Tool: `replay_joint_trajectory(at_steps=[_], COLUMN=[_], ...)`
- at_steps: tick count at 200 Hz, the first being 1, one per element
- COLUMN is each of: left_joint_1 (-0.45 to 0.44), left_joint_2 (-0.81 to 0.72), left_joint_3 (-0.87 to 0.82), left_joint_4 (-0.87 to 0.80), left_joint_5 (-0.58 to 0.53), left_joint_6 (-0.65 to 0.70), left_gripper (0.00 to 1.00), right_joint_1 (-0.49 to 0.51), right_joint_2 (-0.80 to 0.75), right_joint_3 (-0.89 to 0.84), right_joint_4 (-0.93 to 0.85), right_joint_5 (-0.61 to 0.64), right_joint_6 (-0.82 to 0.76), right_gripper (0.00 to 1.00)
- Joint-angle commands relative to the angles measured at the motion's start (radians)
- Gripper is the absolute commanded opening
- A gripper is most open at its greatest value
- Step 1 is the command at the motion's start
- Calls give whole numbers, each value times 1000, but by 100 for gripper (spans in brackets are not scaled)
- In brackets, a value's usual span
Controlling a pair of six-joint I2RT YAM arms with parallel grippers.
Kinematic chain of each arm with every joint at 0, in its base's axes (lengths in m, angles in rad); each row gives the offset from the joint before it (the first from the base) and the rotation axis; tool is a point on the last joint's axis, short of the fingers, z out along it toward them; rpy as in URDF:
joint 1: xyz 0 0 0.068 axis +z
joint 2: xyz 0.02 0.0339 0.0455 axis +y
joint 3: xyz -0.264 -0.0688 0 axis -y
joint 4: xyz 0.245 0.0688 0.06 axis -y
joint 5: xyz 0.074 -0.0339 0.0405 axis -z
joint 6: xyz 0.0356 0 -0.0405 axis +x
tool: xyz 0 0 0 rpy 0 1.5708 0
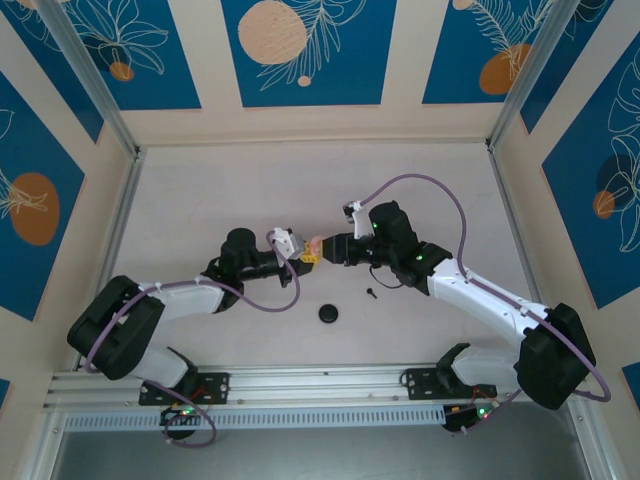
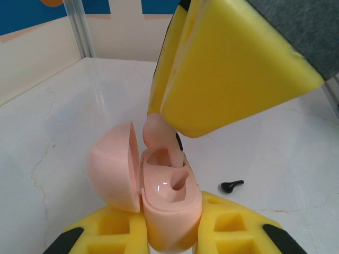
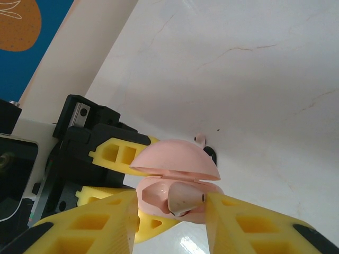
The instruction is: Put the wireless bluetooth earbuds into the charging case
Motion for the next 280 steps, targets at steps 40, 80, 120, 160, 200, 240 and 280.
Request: replay_joint_trajectory(at_steps=[40, 80, 120, 160, 200, 240, 280], left_joint_1=[-11, -11, -11, -12, -12, -11, -12], left_joint_2=[-23, -26, -31, -32, -32, -31, -32], left_joint_3=[-13, -14, -16, -19, -20, -19, -19], left_joint_4=[12, 14, 12, 12, 11, 11, 11], left_joint_5=[3, 4, 5, 3, 2, 3, 4], left_joint_6=[8, 8, 8, 9, 11, 14, 16], left_gripper=[12, 12, 12, 12, 12, 12, 12], right_joint_1=[5, 5, 2, -1, -4, -15, -33], right_joint_2=[-3, 8, 15, 18, 15, 8, 10], right_joint_3=[41, 46, 55, 55, 53, 58, 64], right_joint_4=[-2, -31, -59, -57, -33, -45, -47], right_joint_5=[-28, -8, 26, 29, -15, -26, -59], right_joint_6=[-12, -2, 16, 31, 27, 31, 43], right_gripper=[37, 35, 33, 31, 35, 42, 46])
